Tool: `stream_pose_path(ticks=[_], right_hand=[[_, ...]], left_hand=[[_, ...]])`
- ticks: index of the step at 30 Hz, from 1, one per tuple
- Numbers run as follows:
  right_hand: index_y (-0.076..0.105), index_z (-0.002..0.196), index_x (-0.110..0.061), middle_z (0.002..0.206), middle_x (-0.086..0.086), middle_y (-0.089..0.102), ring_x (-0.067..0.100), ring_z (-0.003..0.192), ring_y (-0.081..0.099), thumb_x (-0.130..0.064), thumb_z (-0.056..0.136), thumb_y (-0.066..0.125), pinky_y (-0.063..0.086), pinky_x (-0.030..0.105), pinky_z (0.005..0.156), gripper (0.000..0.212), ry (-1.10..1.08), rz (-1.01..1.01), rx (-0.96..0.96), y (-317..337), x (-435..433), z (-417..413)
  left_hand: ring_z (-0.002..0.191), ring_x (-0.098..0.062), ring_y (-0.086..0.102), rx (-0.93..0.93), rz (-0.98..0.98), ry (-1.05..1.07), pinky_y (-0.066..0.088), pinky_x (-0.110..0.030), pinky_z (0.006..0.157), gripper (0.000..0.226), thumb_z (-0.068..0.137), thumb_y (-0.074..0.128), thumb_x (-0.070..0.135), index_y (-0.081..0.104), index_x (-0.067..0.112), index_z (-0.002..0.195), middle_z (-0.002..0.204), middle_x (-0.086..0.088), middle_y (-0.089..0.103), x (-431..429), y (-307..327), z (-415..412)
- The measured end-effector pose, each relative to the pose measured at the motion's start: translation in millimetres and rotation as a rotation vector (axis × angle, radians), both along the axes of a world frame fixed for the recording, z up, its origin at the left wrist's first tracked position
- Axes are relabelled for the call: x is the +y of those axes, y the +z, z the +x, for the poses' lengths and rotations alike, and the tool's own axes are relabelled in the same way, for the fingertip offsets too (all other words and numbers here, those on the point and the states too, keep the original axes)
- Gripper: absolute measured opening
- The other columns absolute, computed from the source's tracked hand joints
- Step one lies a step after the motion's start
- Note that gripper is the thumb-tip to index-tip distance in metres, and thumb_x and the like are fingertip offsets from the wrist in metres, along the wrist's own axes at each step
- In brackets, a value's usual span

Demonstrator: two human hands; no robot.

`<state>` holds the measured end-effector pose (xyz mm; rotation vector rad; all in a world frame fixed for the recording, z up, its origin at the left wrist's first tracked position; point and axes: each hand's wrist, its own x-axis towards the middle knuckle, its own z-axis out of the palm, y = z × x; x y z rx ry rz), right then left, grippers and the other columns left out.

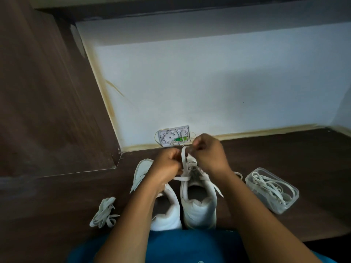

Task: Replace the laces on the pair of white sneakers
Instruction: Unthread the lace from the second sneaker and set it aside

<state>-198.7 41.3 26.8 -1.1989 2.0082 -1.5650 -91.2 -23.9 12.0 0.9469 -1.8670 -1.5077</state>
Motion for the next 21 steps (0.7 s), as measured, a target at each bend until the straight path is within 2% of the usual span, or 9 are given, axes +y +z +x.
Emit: stream_pose_path(ticks=[1, 3, 7, 10, 12, 16, 17, 19, 21], right_hand=[[0.054, 0.065, -0.022, 0.069, 0.000, 0.063, 0.018, 0.069, 0.059, -0.001, 0.075, 0.066, 0.047, 0.031, 0.067, 0.026, -0.013, -0.023, -0.048, 2, -1, -4], [0.055, 0.064, -0.022, 0.067, -0.004, 0.060, 0.015, 0.068, 0.057, -0.005, 0.077, 0.066, 0.046, 0.028, 0.064, 0.024, 0.003, 0.076, 0.035, 2, 2, -9], [0.064, 0.067, -0.017, 0.066, -0.008, 0.061, 0.012, 0.069, 0.058, -0.001, 0.074, 0.057, 0.045, 0.022, 0.059, 0.019, -0.016, 0.139, 0.054, -1, 9, -7], [0.072, 0.070, -0.010, 0.067, 0.005, 0.066, 0.012, 0.061, 0.055, -0.004, 0.070, 0.065, 0.042, 0.022, 0.058, 0.009, 0.136, 0.272, 0.172, 2, 12, -8], [0.076, 0.075, -0.011, 0.072, 0.005, 0.067, 0.010, 0.063, 0.054, -0.014, 0.074, 0.072, 0.039, 0.022, 0.058, 0.005, 0.222, 0.340, 0.313, 0, 13, -5], [0.071, 0.070, -0.006, 0.072, 0.008, 0.067, 0.016, 0.066, 0.057, -0.018, 0.081, 0.070, 0.038, 0.024, 0.059, 0.017, 0.125, 0.182, 0.384, -4, 6, 1], [0.070, 0.068, -0.004, 0.070, 0.009, 0.065, 0.016, 0.063, 0.055, -0.015, 0.081, 0.069, 0.037, 0.022, 0.057, 0.017, 0.076, 0.100, 0.352, -2, 3, 1], [0.066, 0.064, -0.002, 0.062, 0.005, 0.060, 0.016, 0.056, 0.050, -0.013, 0.082, 0.069, 0.038, 0.027, 0.058, 0.022, -0.019, -0.118, 0.136, 4, 0, 0], [0.061, 0.058, -0.008, 0.050, -0.007, 0.053, 0.007, 0.048, 0.043, -0.014, 0.084, 0.068, 0.034, 0.025, 0.057, 0.028, -0.046, -0.254, -0.076, 8, -1, 0]], left_hand=[[0.082, -0.022, 0.066, -0.055, -0.028, -0.058, 0.054, -0.039, 0.082, 0.041, 0.077, 0.055, -0.016, 0.072, 0.021, 0.076, 0.082, -0.004, 0.072, 0, -3, 2], [0.080, -0.019, 0.065, -0.118, -0.095, -0.111, 0.052, -0.037, 0.082, 0.036, 0.072, 0.063, -0.014, 0.072, 0.021, 0.074, 0.080, -0.004, 0.071, -2, -5, 4], [0.067, -0.016, 0.062, -0.214, -0.306, -0.056, 0.055, -0.044, 0.076, 0.022, 0.077, 0.070, 0.005, 0.070, 0.024, 0.066, 0.071, -0.008, 0.071, -6, -10, 0], [0.048, -0.011, 0.052, -0.093, -0.257, 0.072, 0.055, -0.038, 0.063, 0.035, 0.086, 0.060, -0.001, 0.063, 0.024, 0.061, 0.051, 0.001, 0.059, -1, -6, -6], [0.042, -0.007, 0.050, 0.047, -0.226, 0.124, 0.051, -0.028, 0.055, 0.035, 0.086, 0.059, -0.004, 0.063, 0.023, 0.064, 0.049, 0.005, 0.058, 2, 3, -7], [0.051, -0.003, 0.057, 0.274, -0.145, 0.179, 0.052, -0.018, 0.054, 0.026, 0.088, 0.057, -0.004, 0.065, 0.016, 0.073, 0.065, -0.004, 0.063, -1, 14, -1], [0.057, -0.005, 0.059, 0.254, -0.090, 0.139, 0.052, -0.018, 0.057, 0.026, 0.089, 0.055, -0.003, 0.065, 0.016, 0.076, 0.069, -0.003, 0.064, -2, 13, 2], [0.064, -0.009, 0.060, 0.085, -0.005, 0.010, 0.051, -0.021, 0.061, 0.028, 0.090, 0.053, -0.005, 0.064, 0.018, 0.078, 0.072, 0.001, 0.065, -4, 5, 7], [0.056, -0.010, 0.055, -0.114, -0.091, -0.070, 0.048, -0.026, 0.060, 0.025, 0.086, 0.060, -0.003, 0.064, 0.017, 0.072, 0.061, 0.002, 0.061, -5, -3, 8]])
